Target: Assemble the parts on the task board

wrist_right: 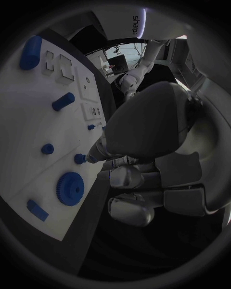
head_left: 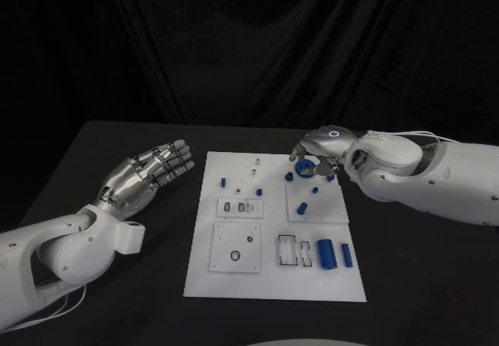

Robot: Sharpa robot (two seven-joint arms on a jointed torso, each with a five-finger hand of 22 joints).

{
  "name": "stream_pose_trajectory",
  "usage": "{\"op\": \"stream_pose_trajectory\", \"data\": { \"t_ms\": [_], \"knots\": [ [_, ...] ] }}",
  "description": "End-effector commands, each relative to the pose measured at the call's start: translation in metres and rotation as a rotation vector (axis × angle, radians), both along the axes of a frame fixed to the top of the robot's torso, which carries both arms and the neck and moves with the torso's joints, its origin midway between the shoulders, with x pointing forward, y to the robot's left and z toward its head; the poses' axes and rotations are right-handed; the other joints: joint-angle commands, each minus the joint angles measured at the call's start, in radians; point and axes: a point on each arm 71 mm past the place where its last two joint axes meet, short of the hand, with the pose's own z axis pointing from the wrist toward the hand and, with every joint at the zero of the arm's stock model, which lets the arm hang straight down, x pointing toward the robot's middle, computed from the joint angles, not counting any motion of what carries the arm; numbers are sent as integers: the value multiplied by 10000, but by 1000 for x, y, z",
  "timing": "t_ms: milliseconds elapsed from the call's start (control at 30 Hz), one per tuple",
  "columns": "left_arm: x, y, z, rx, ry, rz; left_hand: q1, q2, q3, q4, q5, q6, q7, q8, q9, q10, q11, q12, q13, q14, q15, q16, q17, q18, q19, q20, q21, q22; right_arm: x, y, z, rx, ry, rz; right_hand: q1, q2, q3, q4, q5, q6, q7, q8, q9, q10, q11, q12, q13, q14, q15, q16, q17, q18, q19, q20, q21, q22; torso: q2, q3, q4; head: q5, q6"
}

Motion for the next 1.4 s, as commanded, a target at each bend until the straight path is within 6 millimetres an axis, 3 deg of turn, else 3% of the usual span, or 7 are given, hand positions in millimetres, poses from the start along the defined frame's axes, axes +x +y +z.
{"op": "stream_pose_trajectory", "data": {
  "t_ms": [33,200,367,533,667,833,1400],
  "knots": [
    [-2,6,17,-1428,-2054,525,-49,-8,47,1,55,76,185,54,13,51,34,56,10,44,34,36,13,-204,66,5,42,4,0,0,-1,56,-213,74,24,21,53,-6,48,120,8,6,18,58,65,-64,-3,-5,-61,-43,40,-76,32,-46,2,56,-20,-4,-8,6,-33],
    [-2,5,17,-1431,-2055,517,-54,-26,60,-17,56,46,185,46,9,28,30,31,5,44,34,37,13,-205,67,4,42,4,1,1,-5,144,-247,198,-2,40,86,20,84,168,36,15,33,116,60,-72,2,18,-42,-9,123,-93,63,-34,41,138,-42,-17,-52,27,-78],
    [0,5,17,-1418,-2016,516,-56,-31,72,-26,57,39,178,42,7,14,26,20,2,49,34,48,14,-206,68,4,43,4,1,2,-8,199,-270,280,-7,46,94,26,91,174,42,15,35,119,62,-77,1,17,-39,-15,112,-92,61,-31,39,136,-50,11,-31,-18,-87],
    [0,5,16,-1423,-1995,506,-59,-28,82,-29,58,31,181,39,6,3,27,10,0,48,36,49,14,-207,66,6,41,3,3,4,-11,220,-262,321,47,77,183,8,159,207,77,7,47,158,64,-112,-4,16,-6,-21,121,-95,60,-6,43,157,-78,-20,-12,-35,-123],
    [1,5,16,-1412,-1979,500,-66,-23,106,-37,58,3,189,29,1,-18,31,-5,-3,50,44,60,15,-212,73,9,45,4,5,6,-15,181,-195,349,67,86,238,5,200,221,95,-2,54,204,66,-128,-4,18,19,-17,143,-100,64,13,53,183,-87,-18,-43,-4,-126],
    [1,4,16,-1417,-1955,462,-71,-21,119,-41,56,1,192,27,0,-22,37,-5,-4,55,51,70,16,-215,77,10,48,5,6,8,-21,111,-69,382,101,101,297,-7,224,241,81,-6,61,227,74,-151,-8,11,23,-30,127,-99,62,25,54,192,-84,-31,-35,11,-124],
    [1,2,15,-1401,-1815,348,-115,-7,214,-64,34,-56,236,2,-8,-81,76,-42,-9,69,106,116,21,-253,90,22,56,5,11,11,-32,237,58,389,3,133,482,113,-176,538,141,59,159,425,101,-263,-5,-29,170,-77,119,-105,34,149,49,248,-126,-42,-18,-41,-155]
  ]
}}
